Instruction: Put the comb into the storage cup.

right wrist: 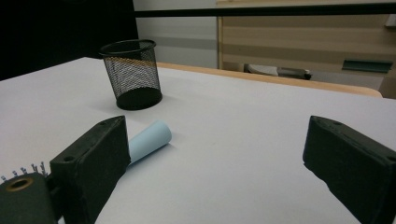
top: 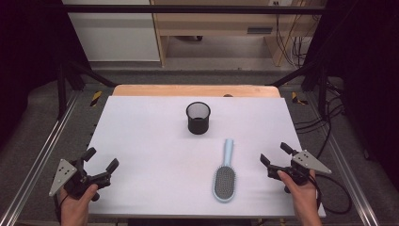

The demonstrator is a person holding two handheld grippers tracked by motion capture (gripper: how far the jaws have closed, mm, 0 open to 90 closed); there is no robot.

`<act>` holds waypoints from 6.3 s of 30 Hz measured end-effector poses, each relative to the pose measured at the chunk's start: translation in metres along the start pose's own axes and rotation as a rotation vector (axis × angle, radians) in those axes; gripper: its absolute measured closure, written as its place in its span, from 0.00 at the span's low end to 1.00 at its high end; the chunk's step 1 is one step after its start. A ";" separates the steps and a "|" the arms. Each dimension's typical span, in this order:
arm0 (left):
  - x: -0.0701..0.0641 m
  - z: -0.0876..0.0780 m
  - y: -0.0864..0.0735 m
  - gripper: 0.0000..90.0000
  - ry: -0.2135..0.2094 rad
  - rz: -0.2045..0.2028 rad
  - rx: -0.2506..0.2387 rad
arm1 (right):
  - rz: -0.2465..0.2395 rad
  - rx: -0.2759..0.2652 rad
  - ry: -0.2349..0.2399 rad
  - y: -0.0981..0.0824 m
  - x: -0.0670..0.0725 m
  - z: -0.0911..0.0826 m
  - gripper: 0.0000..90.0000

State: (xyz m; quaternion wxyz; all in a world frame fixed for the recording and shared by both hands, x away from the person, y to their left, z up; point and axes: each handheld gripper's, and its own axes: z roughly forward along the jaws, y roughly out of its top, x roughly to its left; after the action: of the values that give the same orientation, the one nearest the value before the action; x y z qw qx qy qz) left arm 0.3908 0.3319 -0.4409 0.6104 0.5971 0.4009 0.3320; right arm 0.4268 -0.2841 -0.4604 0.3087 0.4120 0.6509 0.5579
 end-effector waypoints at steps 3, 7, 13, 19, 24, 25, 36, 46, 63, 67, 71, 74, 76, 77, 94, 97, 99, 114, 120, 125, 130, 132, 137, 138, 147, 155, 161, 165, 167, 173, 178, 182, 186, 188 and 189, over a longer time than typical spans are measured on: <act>-0.001 0.001 -0.001 0.02 0.006 0.016 0.014 | 0.017 0.021 -0.006 -0.001 0.001 0.000 0.11; -0.002 0.001 -0.001 0.03 0.007 0.024 0.022 | 0.033 0.046 -0.011 -0.002 0.002 -0.001 0.14; -0.001 0.002 -0.002 0.03 0.019 0.017 0.032 | 0.016 0.093 -0.014 -0.003 0.007 0.001 0.19; -0.001 0.002 -0.003 0.04 0.025 0.017 0.036 | -0.048 0.163 -0.003 0.001 0.020 0.012 0.31; -0.001 0.003 -0.004 0.04 0.026 0.018 0.041 | -0.081 0.215 -0.001 0.013 0.027 0.029 0.48; -0.001 0.003 -0.004 0.04 0.027 0.018 0.041 | -0.091 0.224 -0.003 0.016 0.028 0.032 0.50; -0.002 0.003 -0.004 0.04 0.029 0.023 0.045 | -0.173 0.271 0.044 0.045 0.037 0.065 0.83; -0.003 0.003 -0.004 0.04 0.034 0.042 0.053 | -0.219 0.330 0.070 0.057 0.046 0.092 0.99; -0.004 0.005 -0.004 0.04 0.026 0.051 0.058 | -0.335 0.449 0.157 0.053 0.082 0.133 1.00; -0.004 0.005 -0.004 0.04 0.026 0.055 0.060 | -0.339 0.463 0.169 0.050 0.085 0.138 1.00; -0.005 0.006 -0.004 0.04 0.024 0.060 0.065 | -0.345 0.479 0.174 0.045 0.087 0.141 1.00; -0.005 0.006 -0.005 0.04 0.023 0.064 0.067 | -0.351 0.502 0.172 0.040 0.088 0.144 1.00; -0.005 0.007 -0.005 0.04 0.024 0.066 0.067 | -0.365 0.516 0.170 0.037 0.088 0.147 1.00; -0.006 0.007 -0.005 0.04 0.023 0.067 0.067 | -0.372 0.526 0.166 0.035 0.088 0.149 1.00; -0.006 0.007 -0.005 0.04 0.021 0.075 0.073 | -0.450 0.685 0.081 0.020 0.081 0.156 1.00; -0.006 0.007 -0.005 0.04 0.022 0.073 0.071 | -0.444 0.692 0.064 0.020 0.074 0.149 1.00; -0.006 0.008 -0.005 0.04 0.022 0.071 0.072 | -0.428 0.708 0.055 0.022 0.068 0.143 1.00; -0.007 0.008 -0.007 0.04 0.030 0.092 0.089 | -0.299 0.769 0.013 0.013 0.018 0.081 1.00; -0.006 0.007 -0.006 0.04 0.033 0.096 0.088 | -0.270 0.764 0.015 0.005 0.011 0.059 1.00; -0.005 0.006 -0.007 0.04 0.037 0.095 0.089 | -0.251 0.739 0.027 0.000 0.008 0.035 1.00; -0.006 0.007 -0.007 0.04 0.034 0.100 0.096 | -0.239 0.731 0.038 -0.004 0.011 0.019 1.00; -0.006 0.007 -0.007 0.04 0.034 0.101 0.097 | -0.241 0.725 0.045 -0.005 0.013 0.014 1.00; -0.006 0.007 -0.008 0.04 0.033 0.101 0.099 | -0.246 0.727 0.064 -0.007 0.018 0.004 1.00; -0.006 0.007 -0.008 0.04 0.033 0.101 0.100 | -0.249 0.727 0.067 -0.008 0.020 0.002 1.00; -0.006 0.007 -0.008 0.04 0.031 0.101 0.103 | -0.257 0.729 0.088 -0.010 0.027 -0.011 1.00; -0.006 0.007 -0.008 0.04 0.030 0.102 0.109 | -0.247 0.728 0.110 -0.013 0.036 -0.022 1.00; -0.006 0.007 -0.008 0.04 0.030 0.101 0.110 | -0.247 0.732 0.121 -0.013 0.039 -0.026 1.00; -0.006 0.007 -0.009 0.04 0.030 0.101 0.111 | -0.252 0.733 0.131 -0.012 0.042 -0.030 1.00; -0.006 0.007 -0.009 0.04 0.029 0.103 0.112 | -0.260 0.729 0.131 -0.011 0.043 -0.030 1.00; -0.006 0.007 -0.009 0.04 0.029 0.104 0.114 | -0.259 0.688 0.136 -0.006 0.039 -0.030 0.99; -0.005 0.007 -0.009 0.04 0.033 0.099 0.112 | -0.268 0.644 0.167 0.006 0.042 -0.033 0.88; -0.005 0.007 -0.009 0.04 0.032 0.104 0.115 | -0.263 0.635 0.195 0.011 0.046 -0.034 0.72; -0.006 0.007 -0.008 0.04 0.031 0.104 0.115 | -0.272 0.664 0.232 0.013 0.053 -0.030 0.46; -0.005 0.006 -0.008 0.04 0.033 0.103 0.114 | -0.293 0.676 0.248 0.012 0.056 -0.028 0.38; -0.005 0.006 -0.008 0.04 0.033 0.103 0.114 | -0.303 0.678 0.256 0.011 0.058 -0.027 0.34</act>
State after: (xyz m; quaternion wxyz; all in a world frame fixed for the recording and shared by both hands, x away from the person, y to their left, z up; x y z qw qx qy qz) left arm 0.3934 0.3242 -0.4488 0.5508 0.6452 0.3978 0.3494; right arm 0.3782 -0.2459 -0.4415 0.1503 0.3167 0.8851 0.3062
